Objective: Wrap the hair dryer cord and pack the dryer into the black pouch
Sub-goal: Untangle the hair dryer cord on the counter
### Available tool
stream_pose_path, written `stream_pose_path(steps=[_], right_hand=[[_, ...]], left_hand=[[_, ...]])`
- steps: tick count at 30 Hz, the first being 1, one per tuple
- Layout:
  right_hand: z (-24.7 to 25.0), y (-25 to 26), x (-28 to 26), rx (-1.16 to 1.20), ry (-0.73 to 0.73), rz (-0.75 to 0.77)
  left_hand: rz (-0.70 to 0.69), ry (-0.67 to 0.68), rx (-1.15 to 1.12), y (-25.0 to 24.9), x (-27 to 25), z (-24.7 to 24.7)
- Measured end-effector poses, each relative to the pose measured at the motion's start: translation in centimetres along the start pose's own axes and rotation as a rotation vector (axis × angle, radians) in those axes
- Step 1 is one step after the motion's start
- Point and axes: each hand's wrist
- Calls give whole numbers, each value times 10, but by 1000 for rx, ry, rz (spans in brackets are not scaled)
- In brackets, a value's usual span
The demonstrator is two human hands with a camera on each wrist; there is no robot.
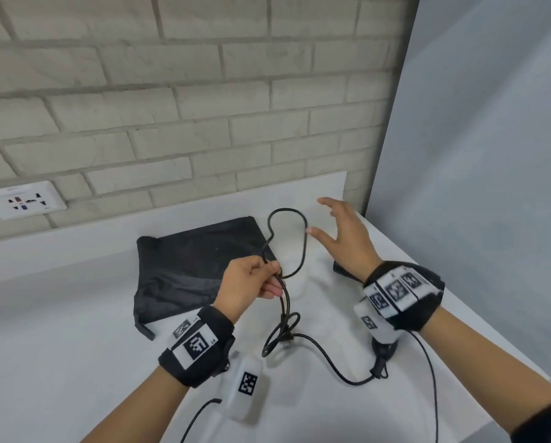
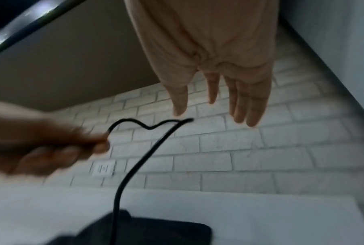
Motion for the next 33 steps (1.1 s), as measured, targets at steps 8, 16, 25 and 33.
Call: stream_pose_path(steps=[8, 16, 25, 33], right_hand=[[5, -2, -75, -197, 277, 777], [1, 10, -52, 126, 187, 503], [6, 15, -37, 654, 448, -395], [-1, 7, -43, 705, 411, -496]], left_hand=[[138, 52, -68, -15, 16, -2], [116, 177, -54, -25, 5, -2], [-157, 101, 57, -2, -19, 5], [-226, -106, 110, 4, -10, 4]])
Point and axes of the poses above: each hand's wrist, its own x-axis towards the middle knuckle, its own z-axis out of the back of the hand, y = z × x, and after that the axes turned 10 degrees about -y, right-handed
